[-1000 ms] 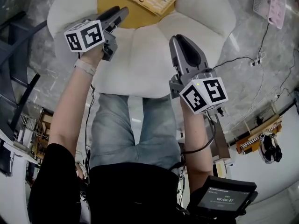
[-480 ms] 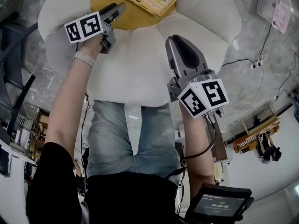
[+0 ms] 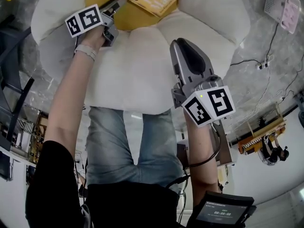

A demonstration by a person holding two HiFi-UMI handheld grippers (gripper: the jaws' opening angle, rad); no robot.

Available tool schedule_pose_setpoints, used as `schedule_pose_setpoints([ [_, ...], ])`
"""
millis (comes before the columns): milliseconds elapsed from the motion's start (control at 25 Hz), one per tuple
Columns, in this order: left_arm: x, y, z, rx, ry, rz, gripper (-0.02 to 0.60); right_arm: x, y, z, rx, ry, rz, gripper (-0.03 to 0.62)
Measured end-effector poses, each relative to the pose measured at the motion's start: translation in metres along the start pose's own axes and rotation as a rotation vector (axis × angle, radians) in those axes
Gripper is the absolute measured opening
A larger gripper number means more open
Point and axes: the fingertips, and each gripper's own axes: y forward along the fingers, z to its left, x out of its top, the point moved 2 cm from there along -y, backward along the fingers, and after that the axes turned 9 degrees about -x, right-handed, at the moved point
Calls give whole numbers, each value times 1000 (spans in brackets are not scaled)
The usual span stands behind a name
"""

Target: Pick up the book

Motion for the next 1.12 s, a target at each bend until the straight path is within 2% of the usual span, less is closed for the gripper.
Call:
schedule_pose_setpoints([
  [400, 3, 21, 20, 7, -63, -49, 209, -12, -5, -20, -25, 21, 12, 64],
  [640, 10, 16, 20, -22, -189, -117, 216, -11, -8, -18, -29, 35, 7, 64],
  [840, 14, 13, 18, -4, -180, -129, 217, -7, -8, -12, -26, 29, 2, 64],
  [1120, 19, 10, 3, -57, -200, -168, 212, -7, -17, -15, -30, 28, 3, 64],
])
